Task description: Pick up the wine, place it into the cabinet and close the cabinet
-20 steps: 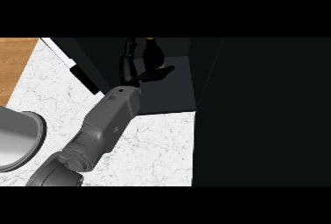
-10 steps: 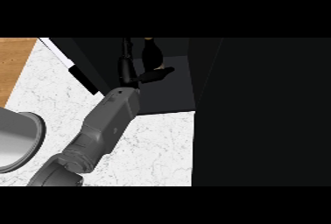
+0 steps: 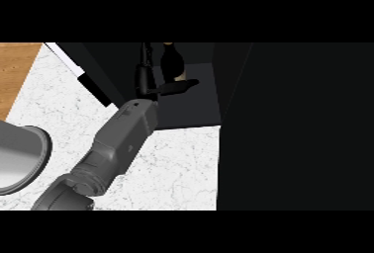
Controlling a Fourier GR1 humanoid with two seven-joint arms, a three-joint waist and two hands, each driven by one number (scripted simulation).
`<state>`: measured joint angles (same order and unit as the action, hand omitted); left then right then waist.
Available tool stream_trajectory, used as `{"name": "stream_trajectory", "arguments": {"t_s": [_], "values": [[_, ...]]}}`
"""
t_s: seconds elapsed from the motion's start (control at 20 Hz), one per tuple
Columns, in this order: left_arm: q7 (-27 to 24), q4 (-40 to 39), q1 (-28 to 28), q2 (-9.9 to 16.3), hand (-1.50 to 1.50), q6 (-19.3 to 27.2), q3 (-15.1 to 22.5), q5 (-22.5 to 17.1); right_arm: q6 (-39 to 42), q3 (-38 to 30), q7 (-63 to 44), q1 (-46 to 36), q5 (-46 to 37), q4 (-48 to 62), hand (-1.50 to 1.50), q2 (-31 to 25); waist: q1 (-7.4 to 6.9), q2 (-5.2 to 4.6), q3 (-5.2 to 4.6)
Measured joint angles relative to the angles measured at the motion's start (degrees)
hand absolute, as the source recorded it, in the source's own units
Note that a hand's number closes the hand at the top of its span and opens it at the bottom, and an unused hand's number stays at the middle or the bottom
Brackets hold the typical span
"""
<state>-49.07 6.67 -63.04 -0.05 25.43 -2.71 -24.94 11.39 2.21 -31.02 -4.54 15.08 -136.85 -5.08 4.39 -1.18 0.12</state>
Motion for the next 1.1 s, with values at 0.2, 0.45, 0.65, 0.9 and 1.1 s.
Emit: {"name": "stream_trajectory", "arguments": {"t_s": [0.2,0.45,0.65,0.9,1.1], "values": [[-0.4,0.01,0.04,-0.05,-1.5,-2.26,0.46,0.52,-0.58,0.06,-0.38,-0.53,-0.01,-0.02,-1.5,0.18,-0.15,-0.02,-0.05],[-0.58,0.13,0.44,-0.04,-1.5,-4.38,1.03,-0.15,-0.82,1.04,-0.62,-0.59,-0.13,-0.07,-1.5,0.32,-0.01,0.23,-0.02],[-0.57,0.79,0.72,-0.05,-1.5,-6.27,1.4,-1.76,-1.43,0.59,-1.72,-1.96,0.0,0.02,-1.5,0.07,-0.01,0.3,-0.1],[-0.69,1.91,1.43,-0.06,-1.5,-8.25,2.69,-4.29,-1.94,1.72,-2.0,-1.4,-0.14,-0.16,-1.5,0.47,0.05,0.52,-0.1],[-0.35,3.48,2.4,-0.05,-1.5,-8.42,5.17,-7.09,-2.22,1.5,-2.26,-2.58,-0.21,0.09,-1.5,0.36,-0.04,0.71,-0.1]]}}
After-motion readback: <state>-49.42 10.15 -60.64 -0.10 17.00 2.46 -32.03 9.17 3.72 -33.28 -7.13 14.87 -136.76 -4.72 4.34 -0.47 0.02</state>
